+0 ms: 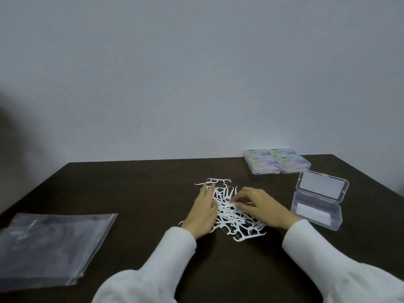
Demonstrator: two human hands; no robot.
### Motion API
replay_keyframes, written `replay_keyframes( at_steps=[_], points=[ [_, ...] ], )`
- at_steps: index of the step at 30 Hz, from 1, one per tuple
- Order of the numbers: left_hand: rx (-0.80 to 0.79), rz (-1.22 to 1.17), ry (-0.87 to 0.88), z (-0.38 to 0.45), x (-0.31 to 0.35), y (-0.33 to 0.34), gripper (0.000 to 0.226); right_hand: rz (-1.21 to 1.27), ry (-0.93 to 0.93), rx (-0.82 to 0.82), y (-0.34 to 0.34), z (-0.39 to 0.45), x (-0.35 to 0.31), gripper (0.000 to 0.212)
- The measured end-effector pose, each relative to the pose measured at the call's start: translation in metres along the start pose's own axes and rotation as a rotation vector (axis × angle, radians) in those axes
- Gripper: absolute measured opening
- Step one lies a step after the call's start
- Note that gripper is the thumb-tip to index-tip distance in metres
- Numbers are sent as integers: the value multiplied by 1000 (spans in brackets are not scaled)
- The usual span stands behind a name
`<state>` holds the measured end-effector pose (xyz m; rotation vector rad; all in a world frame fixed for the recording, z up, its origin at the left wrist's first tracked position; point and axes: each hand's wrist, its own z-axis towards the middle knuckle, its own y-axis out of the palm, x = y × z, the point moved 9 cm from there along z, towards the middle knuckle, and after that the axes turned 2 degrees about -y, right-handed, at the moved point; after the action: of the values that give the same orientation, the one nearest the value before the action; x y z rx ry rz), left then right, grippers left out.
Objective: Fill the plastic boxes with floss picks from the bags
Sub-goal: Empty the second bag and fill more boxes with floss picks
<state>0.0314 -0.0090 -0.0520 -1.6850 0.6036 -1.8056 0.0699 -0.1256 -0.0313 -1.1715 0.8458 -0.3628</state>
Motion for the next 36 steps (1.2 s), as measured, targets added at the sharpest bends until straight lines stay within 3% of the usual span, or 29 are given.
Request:
replay_keyframes(
  at_steps=[3,5,8,11,15,17,25,36],
  points=[
    [128,-44,72,-4,4,-16,52,-100,10,-80,8,-2,-3,63],
    [127,-51,103,-4,1,-24,51,-138,13,-134,13,-3,-1,76],
    [-80,39,98,-2,-10,-18,46,-59,-27,-93,11,-1,0,58],
    [-208,47,73,-4,-17,-14,59,35,-78,-33,5,-2,-4,41],
    [-259,112,68,-9,-13,-11,81,-33,-13,-72,4,-9,2,63],
    [-228,212,116,-8,-9,-8,79,-60,9,-109,6,-10,6,67],
    [-34,296,246,-8,7,-15,42,-35,-17,-21,-1,-8,4,26],
    [199,391,450,-19,29,-21,18,145,-25,81,-24,-16,3,14]
  ],
)
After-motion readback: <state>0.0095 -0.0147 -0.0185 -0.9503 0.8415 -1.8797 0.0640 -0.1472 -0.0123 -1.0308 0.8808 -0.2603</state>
